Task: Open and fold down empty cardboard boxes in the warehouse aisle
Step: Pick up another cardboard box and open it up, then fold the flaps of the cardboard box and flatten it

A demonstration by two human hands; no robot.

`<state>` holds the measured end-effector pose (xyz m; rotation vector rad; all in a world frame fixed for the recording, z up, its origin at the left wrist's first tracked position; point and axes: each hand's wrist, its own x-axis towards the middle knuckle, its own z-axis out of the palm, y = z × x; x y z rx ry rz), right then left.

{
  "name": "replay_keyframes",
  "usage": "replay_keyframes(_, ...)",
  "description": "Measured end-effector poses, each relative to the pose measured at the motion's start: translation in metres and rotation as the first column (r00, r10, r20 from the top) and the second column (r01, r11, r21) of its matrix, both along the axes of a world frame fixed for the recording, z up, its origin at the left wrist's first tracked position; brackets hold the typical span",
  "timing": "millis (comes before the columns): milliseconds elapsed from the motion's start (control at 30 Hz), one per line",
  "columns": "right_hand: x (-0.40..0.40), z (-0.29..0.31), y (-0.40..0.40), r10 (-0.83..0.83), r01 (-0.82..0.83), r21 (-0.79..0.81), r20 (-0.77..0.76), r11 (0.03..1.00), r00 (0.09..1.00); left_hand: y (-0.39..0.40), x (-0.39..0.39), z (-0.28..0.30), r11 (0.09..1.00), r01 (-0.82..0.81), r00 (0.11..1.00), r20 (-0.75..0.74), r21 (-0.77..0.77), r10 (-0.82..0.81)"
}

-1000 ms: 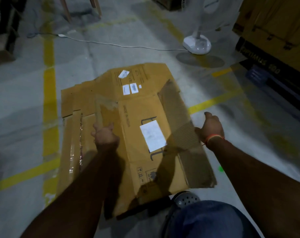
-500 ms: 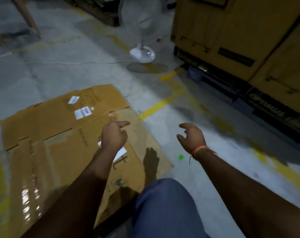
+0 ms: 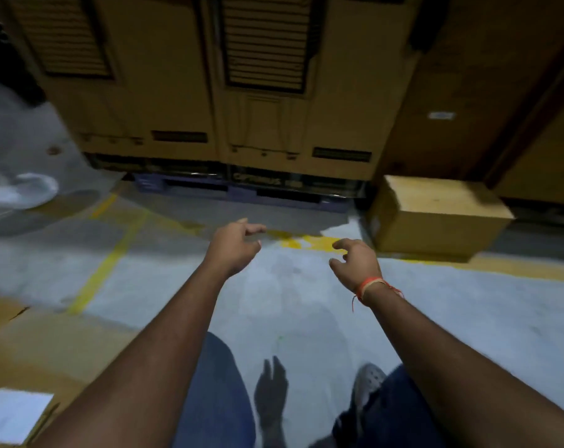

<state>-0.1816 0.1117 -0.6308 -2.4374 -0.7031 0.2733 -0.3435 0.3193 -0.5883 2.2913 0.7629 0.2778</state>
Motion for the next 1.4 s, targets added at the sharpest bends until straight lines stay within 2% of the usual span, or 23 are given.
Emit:
replay_keyframes(167,0.025,-0.02,-0.04,-0.177,0.186,0.081,-0.103,0.979,0.979,-0.043,0.055,0.004,0.993,0.118,0.993,-0.023,0.015,-0.117)
replay_keyframes(333,0.065,-0.071,-0.025,-0.279,0.326,0.144,-0.273,0.935,0.921,-0.033,0.101,-0.037,0.987,0.161,0.987,-0.023,-0.018,-0.161)
replay_keyframes(400,0.098,-0.084,-0.01,-0.358,0.432,0.179,-0.336,0.884,0.871,-0.02,0.135,-0.053,0.988,0.153,0.988,-0.022,-0.028,-0.154)
replay_keyframes(500,0.153,-0.104,0.009,-0.451,0.533,0.237,-0.325,0.812,0.831,-0.004,0.209,-0.082,0.984,0.163,0.987,0.009,-0.068,-0.163)
replay_keyframes(633,0.202,-0.137,0.003,-0.594,0.685,0.267,-0.35,0.678,0.724,-0.021,0.302,-0.125,0.947,0.265,0.964,0.041,-0.182,-0.262)
replay_keyframes(700,0.215,-0.135,-0.004,-0.627,0.734,0.297,-0.383,0.611,0.678,-0.042,0.334,-0.135,0.917,0.293,0.955,0.041,-0.272,-0.293)
replay_keyframes(800,0.228,-0.119,-0.017,-0.626,0.753,0.379,-0.418,0.538,0.658,-0.067,0.377,-0.132,0.869,0.348,0.935,0.064,-0.353,-0.349)
replay_keyframes(900,0.248,-0.103,-0.047,-0.635,0.827,0.343,-0.529,0.446,0.562,-0.095,0.426,-0.11,0.837,0.401,0.911,0.065,-0.371,-0.408)
replay_keyframes(1000,0.29,-0.076,-0.078,-0.673,0.882,0.314,-0.569,0.352,0.472,-0.126,0.48,-0.085,0.812,0.435,0.89,0.045,-0.389,-0.455)
replay_keyframes(1167,0.369,-0.045,-0.101,-0.683,0.888,0.317,-0.567,0.334,0.46,-0.163,0.562,-0.059,0.771,0.512,0.833,0.002,-0.378,-0.553)
replay_keyframes(1400,0.485,-0.078,-0.097,-0.711,0.924,0.254,-0.59,0.286,0.383,-0.162,0.691,-0.079,0.783,0.55,0.789,-0.125,-0.291,-0.601)
